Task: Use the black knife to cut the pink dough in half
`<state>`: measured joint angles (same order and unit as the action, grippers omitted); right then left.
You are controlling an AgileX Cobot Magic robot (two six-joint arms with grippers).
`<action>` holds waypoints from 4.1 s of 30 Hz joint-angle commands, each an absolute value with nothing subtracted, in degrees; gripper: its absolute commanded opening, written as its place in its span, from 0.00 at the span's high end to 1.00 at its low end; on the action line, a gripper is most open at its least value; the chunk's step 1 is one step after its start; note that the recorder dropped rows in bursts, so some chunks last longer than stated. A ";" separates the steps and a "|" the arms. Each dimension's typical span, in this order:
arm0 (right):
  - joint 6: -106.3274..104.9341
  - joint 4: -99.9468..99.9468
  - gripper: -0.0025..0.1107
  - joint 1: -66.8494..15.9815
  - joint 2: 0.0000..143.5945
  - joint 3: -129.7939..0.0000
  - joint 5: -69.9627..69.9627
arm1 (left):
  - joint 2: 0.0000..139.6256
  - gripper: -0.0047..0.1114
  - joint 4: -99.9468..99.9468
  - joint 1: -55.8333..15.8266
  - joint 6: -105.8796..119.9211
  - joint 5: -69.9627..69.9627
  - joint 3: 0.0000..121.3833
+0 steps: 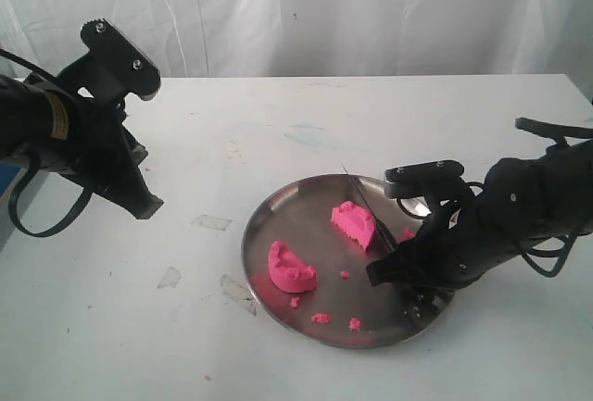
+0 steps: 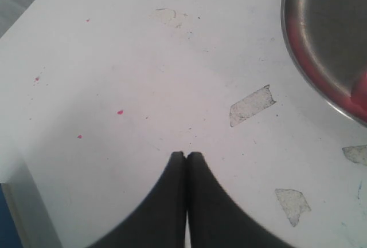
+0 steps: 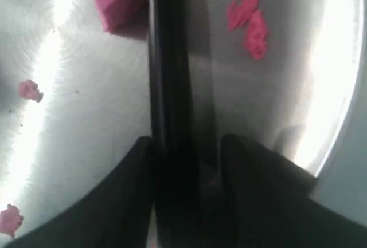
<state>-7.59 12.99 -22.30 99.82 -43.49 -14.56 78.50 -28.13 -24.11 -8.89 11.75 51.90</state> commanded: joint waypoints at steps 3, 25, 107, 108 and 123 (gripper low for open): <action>-7.27 13.55 0.55 -21.84 100.09 -43.31 -14.30 | 78.08 0.96 -27.40 -24.09 -9.48 11.93 51.43; -6.68 13.31 0.62 -18.20 89.14 -44.39 -16.54 | 78.08 0.96 -27.40 -24.09 -9.48 12.04 51.43; 8.28 -4.25 0.98 0.00 0.00 0.00 -12.22 | 78.08 0.96 -27.51 -24.09 -9.16 14.03 51.43; 8.28 -4.25 0.98 0.00 0.00 0.00 -12.82 | 78.08 0.96 -27.51 -24.09 -9.16 14.03 51.43; 4.27 -4.54 0.98 0.00 0.00 0.00 -19.30 | 78.08 0.96 -27.51 -24.09 -9.16 13.41 51.43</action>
